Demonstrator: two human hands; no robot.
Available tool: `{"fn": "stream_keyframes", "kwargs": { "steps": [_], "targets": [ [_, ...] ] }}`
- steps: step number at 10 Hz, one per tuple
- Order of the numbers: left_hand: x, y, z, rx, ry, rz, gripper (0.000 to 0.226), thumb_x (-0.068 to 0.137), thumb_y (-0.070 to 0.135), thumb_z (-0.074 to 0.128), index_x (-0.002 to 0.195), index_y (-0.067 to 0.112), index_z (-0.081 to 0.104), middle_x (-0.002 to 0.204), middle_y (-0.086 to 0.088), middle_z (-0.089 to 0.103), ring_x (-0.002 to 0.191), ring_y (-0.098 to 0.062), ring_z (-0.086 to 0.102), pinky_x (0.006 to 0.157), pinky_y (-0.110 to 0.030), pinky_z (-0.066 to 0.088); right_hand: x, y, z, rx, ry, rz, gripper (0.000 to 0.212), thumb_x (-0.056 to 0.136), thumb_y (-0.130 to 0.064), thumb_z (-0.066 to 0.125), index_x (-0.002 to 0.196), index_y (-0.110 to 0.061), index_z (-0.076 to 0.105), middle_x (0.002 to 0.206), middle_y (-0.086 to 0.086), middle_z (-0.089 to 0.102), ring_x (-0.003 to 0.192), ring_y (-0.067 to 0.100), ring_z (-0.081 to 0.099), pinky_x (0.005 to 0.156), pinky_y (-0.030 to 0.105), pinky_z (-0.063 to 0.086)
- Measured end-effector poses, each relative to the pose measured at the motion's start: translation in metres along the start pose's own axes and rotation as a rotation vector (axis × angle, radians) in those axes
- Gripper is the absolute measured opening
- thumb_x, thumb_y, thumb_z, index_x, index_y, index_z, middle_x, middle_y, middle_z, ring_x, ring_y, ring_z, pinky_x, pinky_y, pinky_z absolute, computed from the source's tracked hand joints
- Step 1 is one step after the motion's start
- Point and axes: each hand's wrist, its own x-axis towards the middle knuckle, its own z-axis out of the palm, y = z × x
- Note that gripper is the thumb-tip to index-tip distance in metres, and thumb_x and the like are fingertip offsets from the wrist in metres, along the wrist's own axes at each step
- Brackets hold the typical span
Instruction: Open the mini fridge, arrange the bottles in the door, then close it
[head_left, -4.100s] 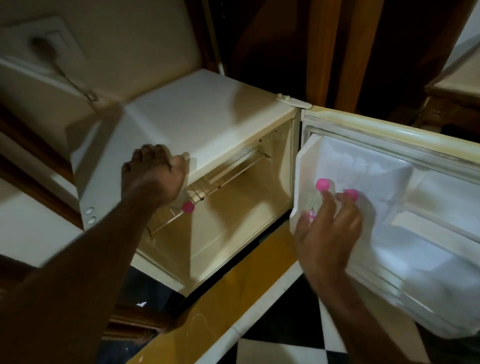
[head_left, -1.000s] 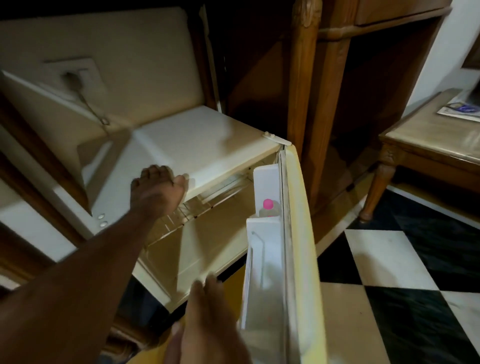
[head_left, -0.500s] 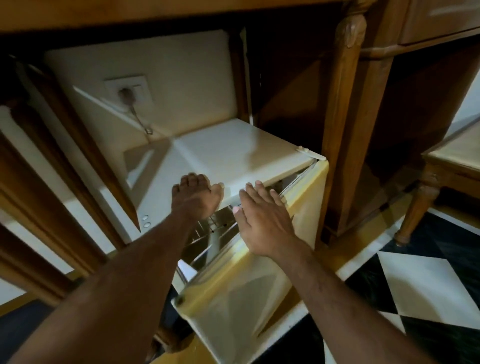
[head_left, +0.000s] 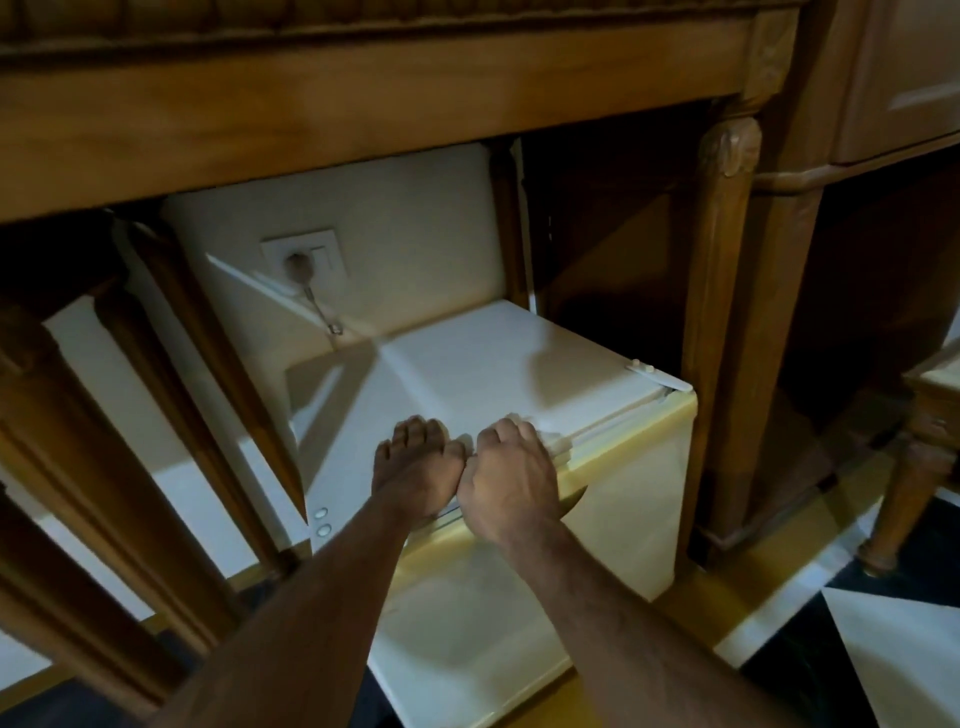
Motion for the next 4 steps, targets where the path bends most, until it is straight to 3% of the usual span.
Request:
{"fn": "stream_keyframes", "kwargs": {
  "steps": [1, 2, 3, 4],
  "targets": [
    [0.003, -0.005, 0.003, -0.002, 0.003, 0.013, 0.064, 0.098, 0.042, 0.017, 0.154, 0.011, 0.021, 0.166, -0.013, 0.017, 0.154, -0.026, 0.012, 0.123, -0.045, 0.017, 0.002, 0.001, 0.001, 0.014, 0.077, 0.014, 0.039, 0.078, -0.028, 0.035, 0.075, -0.008, 0.069, 0.078, 0.007, 0.067, 0.079, 0.025, 0.056, 0.076, 0.037, 0.050],
    [-0.002, -0.006, 0.007, 0.001, 0.029, 0.027, 0.066, 0.098, 0.043, 0.018, 0.154, 0.009, 0.021, 0.165, -0.016, 0.020, 0.154, -0.028, 0.015, 0.123, -0.045, 0.018, -0.001, 0.007, 0.001, 0.028, 0.112, -0.030, 0.033, 0.077, -0.026, 0.041, 0.066, -0.009, 0.067, 0.069, 0.006, 0.065, 0.070, 0.024, 0.057, 0.069, 0.032, 0.051],
    [-0.009, 0.001, -0.007, 0.060, 0.036, 0.012, 0.070, 0.097, 0.044, 0.017, 0.155, 0.006, 0.017, 0.166, -0.018, 0.015, 0.154, -0.031, 0.013, 0.123, -0.045, 0.015, 0.007, 0.030, -0.014, 0.115, -0.049, -0.145, 0.028, 0.086, -0.022, 0.047, 0.078, -0.010, 0.071, 0.084, 0.008, 0.070, 0.083, 0.027, 0.062, 0.075, 0.035, 0.053],
    [-0.027, 0.018, -0.036, 0.017, 0.000, 0.038, 0.075, 0.098, 0.043, 0.023, 0.157, 0.004, -0.002, 0.167, -0.018, -0.008, 0.156, -0.032, -0.005, 0.126, -0.043, 0.000, -0.001, 0.063, -0.052, 0.017, -0.212, -0.332, 0.047, 0.100, -0.026, 0.029, 0.108, -0.009, 0.071, 0.114, 0.008, 0.072, 0.112, 0.024, 0.063, 0.097, 0.034, 0.048]
  ]
}}
